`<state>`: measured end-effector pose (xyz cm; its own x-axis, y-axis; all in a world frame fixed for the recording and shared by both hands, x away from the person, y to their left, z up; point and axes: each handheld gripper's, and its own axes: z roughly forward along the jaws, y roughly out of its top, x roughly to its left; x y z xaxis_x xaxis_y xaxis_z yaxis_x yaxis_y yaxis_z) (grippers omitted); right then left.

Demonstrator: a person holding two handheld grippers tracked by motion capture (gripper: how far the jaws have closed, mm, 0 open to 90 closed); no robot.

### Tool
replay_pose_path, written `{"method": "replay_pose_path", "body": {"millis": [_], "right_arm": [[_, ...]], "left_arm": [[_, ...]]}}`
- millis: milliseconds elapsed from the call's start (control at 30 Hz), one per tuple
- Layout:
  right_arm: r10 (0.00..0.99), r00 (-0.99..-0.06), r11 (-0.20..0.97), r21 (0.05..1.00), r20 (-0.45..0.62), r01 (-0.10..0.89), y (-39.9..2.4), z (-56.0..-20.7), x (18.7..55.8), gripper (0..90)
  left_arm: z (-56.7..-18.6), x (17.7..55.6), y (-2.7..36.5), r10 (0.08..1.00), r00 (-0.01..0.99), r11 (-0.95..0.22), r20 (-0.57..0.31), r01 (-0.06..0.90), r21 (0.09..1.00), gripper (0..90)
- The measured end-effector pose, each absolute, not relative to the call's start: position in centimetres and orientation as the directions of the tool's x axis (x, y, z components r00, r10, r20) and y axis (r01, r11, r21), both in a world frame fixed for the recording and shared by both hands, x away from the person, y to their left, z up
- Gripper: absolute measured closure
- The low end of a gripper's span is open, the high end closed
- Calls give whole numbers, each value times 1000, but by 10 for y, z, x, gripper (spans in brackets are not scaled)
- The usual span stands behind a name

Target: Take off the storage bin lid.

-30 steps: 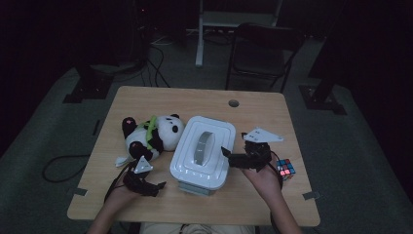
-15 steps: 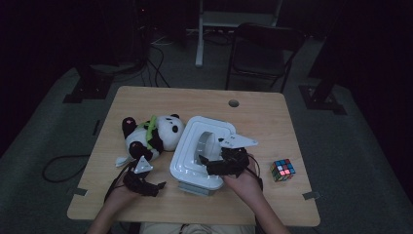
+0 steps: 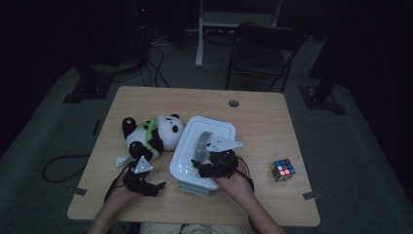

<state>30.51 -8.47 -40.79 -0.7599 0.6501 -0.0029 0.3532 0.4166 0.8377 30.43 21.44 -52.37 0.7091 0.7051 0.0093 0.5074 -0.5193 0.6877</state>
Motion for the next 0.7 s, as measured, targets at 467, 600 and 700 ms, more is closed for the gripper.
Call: {"method": "replay_pose_path", "body": {"millis": [467,600,700], "right_arm": [[598,-801,410,851,21,328,-83,-411,303,607],[599,-800,406,849,32,338,-82,-411,303,624],[594,-803,409,846,38,342,-81,-410,304,643]], "left_arm": [[-524,304,214,707,707,-518,9,508,688,44],[-524,304,214,707,707,-518,9,508,688,44],[-524,304,214,707,707,-518,9,508,688,44]]}}
